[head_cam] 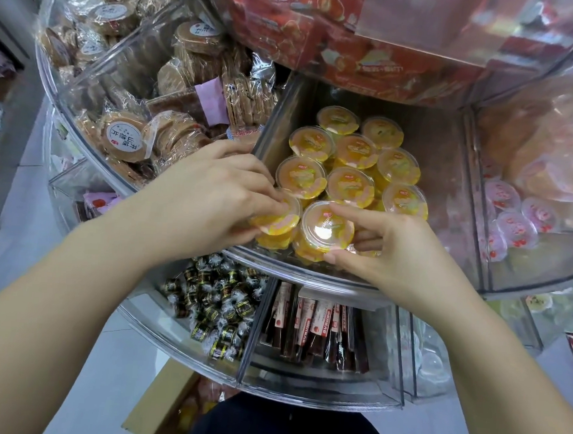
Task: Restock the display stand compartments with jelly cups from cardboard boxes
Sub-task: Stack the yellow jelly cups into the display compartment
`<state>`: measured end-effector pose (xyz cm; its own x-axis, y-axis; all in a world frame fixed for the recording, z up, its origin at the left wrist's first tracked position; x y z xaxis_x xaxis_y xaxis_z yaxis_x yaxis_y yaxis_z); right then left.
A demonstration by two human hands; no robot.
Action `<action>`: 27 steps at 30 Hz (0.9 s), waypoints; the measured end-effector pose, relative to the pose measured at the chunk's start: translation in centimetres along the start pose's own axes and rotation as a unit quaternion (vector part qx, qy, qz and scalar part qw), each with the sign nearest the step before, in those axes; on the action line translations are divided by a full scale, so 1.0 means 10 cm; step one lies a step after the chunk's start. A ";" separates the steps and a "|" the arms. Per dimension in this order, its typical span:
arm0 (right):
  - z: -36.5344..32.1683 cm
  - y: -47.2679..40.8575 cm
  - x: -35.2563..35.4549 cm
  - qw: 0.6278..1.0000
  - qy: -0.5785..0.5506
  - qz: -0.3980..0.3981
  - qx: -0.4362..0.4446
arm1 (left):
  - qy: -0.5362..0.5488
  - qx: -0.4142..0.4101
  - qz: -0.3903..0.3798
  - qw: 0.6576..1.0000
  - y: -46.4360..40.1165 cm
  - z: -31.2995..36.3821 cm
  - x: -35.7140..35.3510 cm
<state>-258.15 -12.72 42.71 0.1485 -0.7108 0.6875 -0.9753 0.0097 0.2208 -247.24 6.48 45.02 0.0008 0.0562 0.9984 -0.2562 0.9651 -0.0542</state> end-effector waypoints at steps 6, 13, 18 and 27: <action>0.04 -0.01 -0.03 0.998 -0.061 -0.013 -0.009 | -0.018 -0.012 -0.010 1.000 -0.09 0.04 -0.01; -0.05 -0.02 -0.07 1.000 0.016 0.006 -0.005 | -0.036 -0.036 0.042 0.998 -0.03 0.05 -0.01; -0.03 -0.04 -0.07 0.999 0.025 0.029 -0.005 | -0.010 -0.025 0.021 0.999 -0.07 0.03 -0.02; -0.06 -0.01 -0.07 0.998 0.029 0.054 -0.016 | 0.037 0.003 -0.007 0.999 -0.06 0.01 -0.02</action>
<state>-258.09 -11.81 42.58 0.0534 -0.6625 0.7472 -0.9805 0.1069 0.1648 -247.21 5.87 44.81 0.0751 0.0624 0.9952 -0.2611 0.9644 -0.0407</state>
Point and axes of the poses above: each hand's wrist, its own y-axis away from the middle knuckle, its own x-axis out of the back of the hand, z = x × y, the point moved 2 cm from there along -y, towards the middle knuckle, and after that the axes turned 9 degrees about -z, right-handed, at the moved point
